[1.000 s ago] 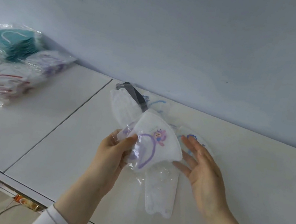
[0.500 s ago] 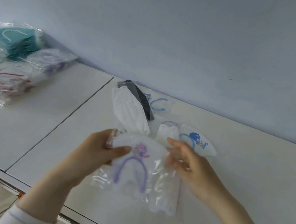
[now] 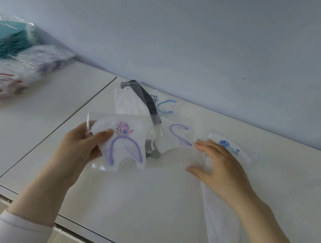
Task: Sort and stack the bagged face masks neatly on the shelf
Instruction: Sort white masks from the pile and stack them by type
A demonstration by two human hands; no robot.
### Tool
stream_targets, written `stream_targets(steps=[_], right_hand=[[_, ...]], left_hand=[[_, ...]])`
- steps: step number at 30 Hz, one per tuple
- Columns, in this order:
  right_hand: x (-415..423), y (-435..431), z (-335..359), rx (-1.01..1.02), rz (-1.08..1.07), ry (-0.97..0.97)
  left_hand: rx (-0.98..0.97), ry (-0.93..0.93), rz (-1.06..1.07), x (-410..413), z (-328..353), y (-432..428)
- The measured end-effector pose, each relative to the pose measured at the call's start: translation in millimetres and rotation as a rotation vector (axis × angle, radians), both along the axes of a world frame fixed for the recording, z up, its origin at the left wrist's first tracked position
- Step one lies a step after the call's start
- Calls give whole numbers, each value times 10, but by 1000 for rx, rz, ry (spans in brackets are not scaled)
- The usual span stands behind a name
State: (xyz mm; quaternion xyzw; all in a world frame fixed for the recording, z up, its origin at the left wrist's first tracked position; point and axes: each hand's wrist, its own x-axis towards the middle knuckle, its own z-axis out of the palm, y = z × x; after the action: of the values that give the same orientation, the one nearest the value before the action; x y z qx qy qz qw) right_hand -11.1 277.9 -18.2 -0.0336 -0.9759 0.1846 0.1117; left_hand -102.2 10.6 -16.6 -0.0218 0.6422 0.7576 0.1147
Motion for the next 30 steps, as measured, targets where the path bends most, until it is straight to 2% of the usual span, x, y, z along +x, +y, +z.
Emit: stream_targets(steps=[2,4,8,9,14,18,21,23,25,30], right_hand=[[-291,-96,-22,29,76,-151],[-447,-132,-73,40,56,-156],[-427,-39,-158,250,78,186],[-402,-13,-154,188,35,248],[-295,-50,61,-389,-262,540],[-259,-58,252,-948,-434,470],[-166,-60,404,-1352,-392,232],[-80,-60,438,-1393,-340,59],[-6,-55,428,-1377,-330,-3],[130,-56,380,-1416,-372,104]], left_hand=[[38,22,55,-14,33,43],[77,41,123,-22,71,2],[123,60,273,-48,69,-258],[138,60,301,-51,59,-317],[193,63,351,-46,21,-357],[197,91,274,5,41,-118],[217,82,202,97,56,131],[228,67,149,174,67,280],[234,58,96,250,84,401],[314,39,16,400,117,602]])
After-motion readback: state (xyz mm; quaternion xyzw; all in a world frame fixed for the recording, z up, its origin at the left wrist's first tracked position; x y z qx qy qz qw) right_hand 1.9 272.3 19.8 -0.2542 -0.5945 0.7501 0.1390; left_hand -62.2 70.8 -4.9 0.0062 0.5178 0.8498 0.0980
